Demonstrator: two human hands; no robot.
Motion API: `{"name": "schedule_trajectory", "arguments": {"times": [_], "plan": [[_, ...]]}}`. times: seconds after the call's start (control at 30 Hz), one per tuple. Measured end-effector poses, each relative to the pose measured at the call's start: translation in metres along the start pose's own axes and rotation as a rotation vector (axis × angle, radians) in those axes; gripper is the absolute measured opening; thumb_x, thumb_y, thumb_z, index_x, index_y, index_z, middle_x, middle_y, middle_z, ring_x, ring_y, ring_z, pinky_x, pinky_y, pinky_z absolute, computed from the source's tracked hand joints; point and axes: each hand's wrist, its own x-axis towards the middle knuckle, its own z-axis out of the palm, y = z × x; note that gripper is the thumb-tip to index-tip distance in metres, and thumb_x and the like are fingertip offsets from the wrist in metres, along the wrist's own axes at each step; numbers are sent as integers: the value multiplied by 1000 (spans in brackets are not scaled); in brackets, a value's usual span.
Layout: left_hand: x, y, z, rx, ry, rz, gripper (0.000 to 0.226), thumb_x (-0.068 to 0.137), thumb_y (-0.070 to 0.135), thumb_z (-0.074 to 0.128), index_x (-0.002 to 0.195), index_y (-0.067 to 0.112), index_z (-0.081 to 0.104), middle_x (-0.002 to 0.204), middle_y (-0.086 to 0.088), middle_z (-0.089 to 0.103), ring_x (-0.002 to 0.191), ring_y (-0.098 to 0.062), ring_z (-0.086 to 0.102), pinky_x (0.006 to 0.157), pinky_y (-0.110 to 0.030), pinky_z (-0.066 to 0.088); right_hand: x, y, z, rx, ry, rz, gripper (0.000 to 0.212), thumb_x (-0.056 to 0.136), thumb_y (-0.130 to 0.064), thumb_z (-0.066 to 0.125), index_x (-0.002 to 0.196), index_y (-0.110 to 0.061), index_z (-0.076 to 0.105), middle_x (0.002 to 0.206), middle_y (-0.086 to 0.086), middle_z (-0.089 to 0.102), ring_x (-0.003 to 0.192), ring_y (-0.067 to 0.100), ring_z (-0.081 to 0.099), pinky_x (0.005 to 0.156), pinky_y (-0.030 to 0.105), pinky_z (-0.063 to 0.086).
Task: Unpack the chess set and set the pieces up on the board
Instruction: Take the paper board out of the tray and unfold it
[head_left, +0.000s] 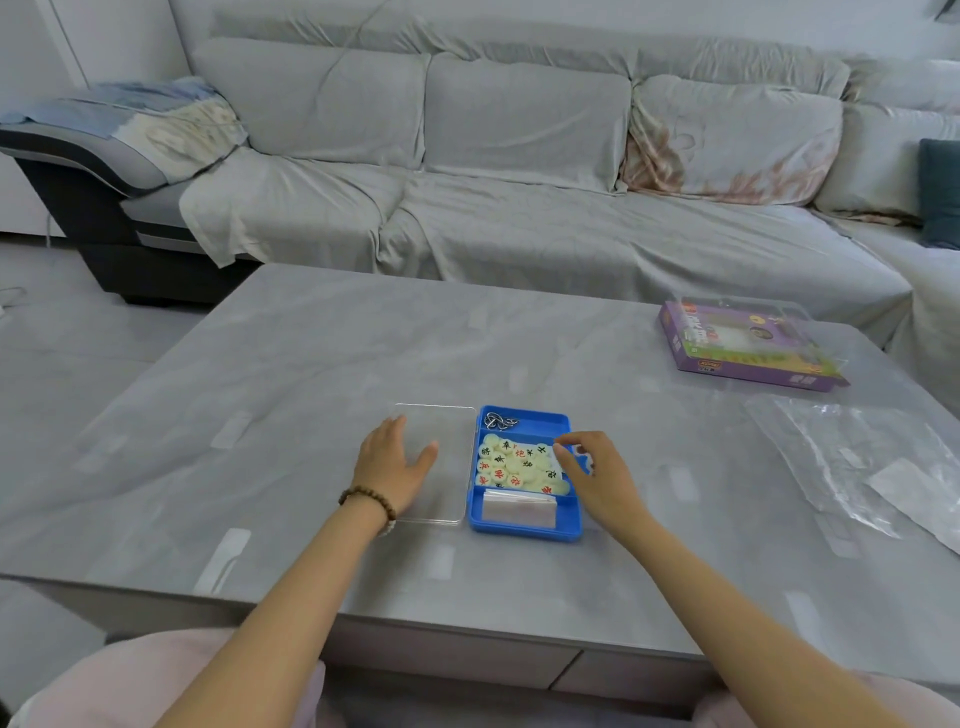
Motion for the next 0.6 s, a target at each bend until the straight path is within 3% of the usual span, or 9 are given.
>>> {"name": "schedule_trajectory", "arguments": {"times": [0.07,0.2,0.37,0.47,0.6], "plan": [[-3,14,11,50,-20,85,64,94,46,39,147,16,18,156,-3,13,143,-21,8,117,-37,13,-2,-1,-1,-14,-59,-12,13,94,-31,52,104,-26,58,113,-8,51,104,6,46,89,22,36],[2,34,31,101,-119,197,55,98,44,25,146,19,19,155,0,15,144,-18,7,115,-36,10,7,-6,-4,7,-94,14,27,95,-32,50,119,-20,57,126,-4,54,113,8,47,91,20,35],[32,32,40,307,-146,195,54,99,45,10,148,24,14,156,3,12,144,-20,3,116,-43,2,38,-26,4,-205,-227,-55,32,95,-29,51,125,-19,56,131,-2,54,117,16,52,94,26,40],[44,28,44,307,-144,208,53,99,43,9,148,25,14,156,4,11,144,-17,2,116,-41,0,62,-33,17,-236,-305,-9,34,95,-26,52,127,-14,55,130,3,55,118,18,51,95,28,41],[47,20,58,319,-86,251,50,100,40,11,148,25,14,156,5,9,144,-16,3,117,-37,1,81,-33,39,-287,-314,10,29,93,-23,55,117,-10,61,114,7,64,98,17,58,79,25,45]]}}
